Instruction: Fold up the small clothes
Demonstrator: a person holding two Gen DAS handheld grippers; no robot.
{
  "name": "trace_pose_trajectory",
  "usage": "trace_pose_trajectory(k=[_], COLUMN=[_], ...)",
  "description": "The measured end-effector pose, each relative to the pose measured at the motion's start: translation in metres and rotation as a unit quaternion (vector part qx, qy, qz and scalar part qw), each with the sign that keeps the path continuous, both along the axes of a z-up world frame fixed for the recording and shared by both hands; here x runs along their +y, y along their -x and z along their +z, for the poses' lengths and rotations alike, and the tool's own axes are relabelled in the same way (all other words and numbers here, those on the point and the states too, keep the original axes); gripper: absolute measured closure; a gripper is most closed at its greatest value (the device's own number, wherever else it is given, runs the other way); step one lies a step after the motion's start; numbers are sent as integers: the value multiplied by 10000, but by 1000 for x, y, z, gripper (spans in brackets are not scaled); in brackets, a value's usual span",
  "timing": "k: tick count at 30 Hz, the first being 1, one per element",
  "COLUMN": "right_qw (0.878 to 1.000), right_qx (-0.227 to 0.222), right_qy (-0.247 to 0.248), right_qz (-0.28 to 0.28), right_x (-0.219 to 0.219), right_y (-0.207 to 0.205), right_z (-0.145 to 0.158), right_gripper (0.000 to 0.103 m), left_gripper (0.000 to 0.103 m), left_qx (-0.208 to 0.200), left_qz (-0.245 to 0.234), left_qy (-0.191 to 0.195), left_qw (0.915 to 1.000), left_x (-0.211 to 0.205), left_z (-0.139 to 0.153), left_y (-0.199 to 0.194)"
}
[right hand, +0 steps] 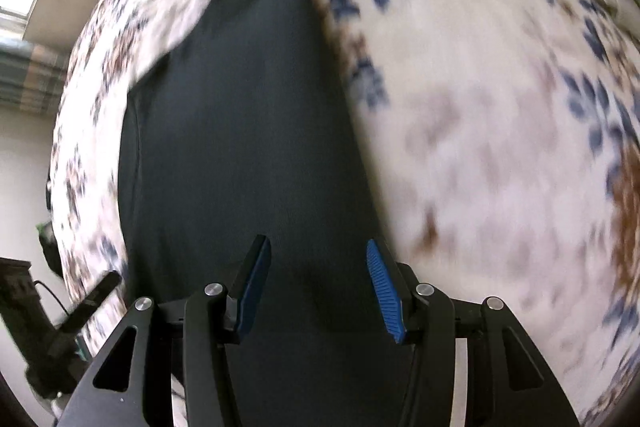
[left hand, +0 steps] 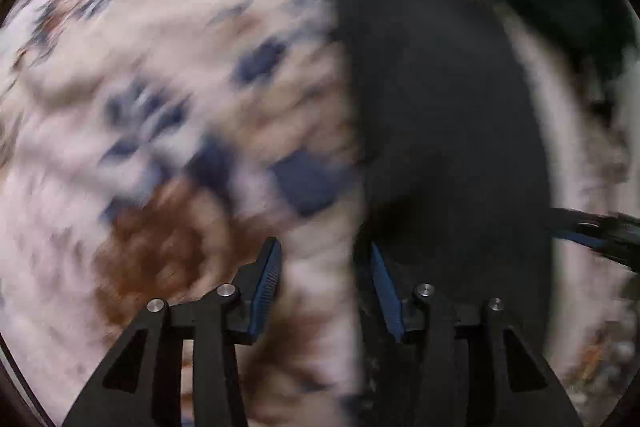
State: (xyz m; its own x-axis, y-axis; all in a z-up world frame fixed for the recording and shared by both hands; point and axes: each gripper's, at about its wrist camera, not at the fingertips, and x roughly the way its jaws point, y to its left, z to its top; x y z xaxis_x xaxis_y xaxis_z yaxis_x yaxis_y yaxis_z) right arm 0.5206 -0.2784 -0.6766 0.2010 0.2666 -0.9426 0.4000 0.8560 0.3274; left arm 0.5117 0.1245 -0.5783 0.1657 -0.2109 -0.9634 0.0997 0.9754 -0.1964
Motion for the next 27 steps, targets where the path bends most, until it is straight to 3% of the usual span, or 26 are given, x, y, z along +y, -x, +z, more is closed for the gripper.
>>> trace_pose_trajectory(k=[3, 6, 8, 10, 13, 18, 22, 27], right_qw=[9997, 9990, 9981, 9970, 9950, 9876, 9860, 9798], right_qx=[234, 420, 532, 613, 710, 1000, 1175, 1455], right_qy=[109, 67, -63, -195, -404, -943, -1074, -1333], right_qz=[21, -165, -310, -431, -578, -754, -488, -323], right_x=[4, 1, -1, -4, -8, -10, 4, 20], right_y=[32, 58, 79, 98, 130, 189, 228, 275], right_z=[-6, -13, -15, -15, -11, -12, -16, -22], right_gripper=[50, 50, 50, 50, 50, 50, 50, 50], left_gripper=[61, 61, 60, 59, 59, 59, 59, 59], left_qx=[142, 98, 118, 200, 498, 802, 914, 1247], left_qz=[616, 720, 692, 499, 172, 804, 1243, 1521], left_qy=[389, 550, 978, 1164, 512, 836, 791, 912], left_qw=[9972, 9958, 9927, 9917, 9973, 9900, 9849, 9762], left_x=[30, 33, 28, 11, -14, -4, 10, 5], left_z=[3, 22, 37, 40, 30, 43, 59, 49], left_y=[-1, 6, 28, 47, 84, 153, 209, 235])
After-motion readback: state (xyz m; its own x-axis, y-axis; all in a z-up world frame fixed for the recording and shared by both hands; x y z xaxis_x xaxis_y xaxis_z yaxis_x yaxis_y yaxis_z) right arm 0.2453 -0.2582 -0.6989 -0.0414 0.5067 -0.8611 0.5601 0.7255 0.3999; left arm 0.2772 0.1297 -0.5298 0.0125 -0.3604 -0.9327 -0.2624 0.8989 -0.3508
